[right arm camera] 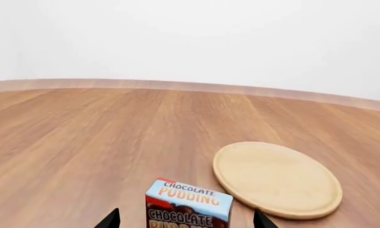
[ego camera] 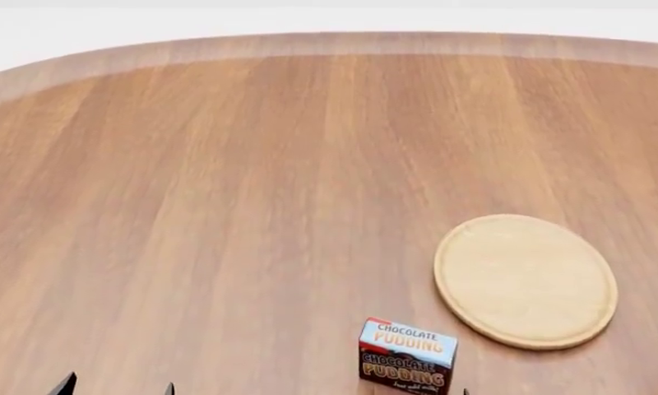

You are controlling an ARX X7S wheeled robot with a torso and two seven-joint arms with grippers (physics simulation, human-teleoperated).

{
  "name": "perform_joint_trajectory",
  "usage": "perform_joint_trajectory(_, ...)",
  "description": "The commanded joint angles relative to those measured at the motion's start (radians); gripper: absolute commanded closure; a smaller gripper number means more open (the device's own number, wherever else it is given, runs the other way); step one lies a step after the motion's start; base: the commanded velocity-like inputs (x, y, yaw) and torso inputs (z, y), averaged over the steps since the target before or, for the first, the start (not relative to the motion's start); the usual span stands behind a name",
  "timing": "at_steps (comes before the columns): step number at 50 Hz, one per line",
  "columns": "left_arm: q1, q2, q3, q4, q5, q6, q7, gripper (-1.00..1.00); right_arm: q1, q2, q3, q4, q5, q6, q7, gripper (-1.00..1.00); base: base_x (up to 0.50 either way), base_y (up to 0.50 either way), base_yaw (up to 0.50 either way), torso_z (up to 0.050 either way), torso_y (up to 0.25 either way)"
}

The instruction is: Put the chocolate pudding to the left of the plate.

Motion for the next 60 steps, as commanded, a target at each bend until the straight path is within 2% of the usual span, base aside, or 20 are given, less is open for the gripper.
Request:
perform_joint_trajectory(1, 0.000, -0.004, 0.005, 0.000, -0.004, 0.003, -0.005, -1.00, 0.000, 0.005, -0.007, 0.000, 0.001, -0.003, 0.003, -1.00, 0.12, 0.00, 0.00, 0.000, 0.000)
perform_joint_trajectory(60, -0.008, -0.023, 0.035, -0.009, -0.015, 0.011, -0.022, -1.00, 0.013, 0.020, -0.040, 0.018, 0.011, -0.008, 0.021, -1.00, 0.12, 0.00, 0.00, 0.000, 0.000)
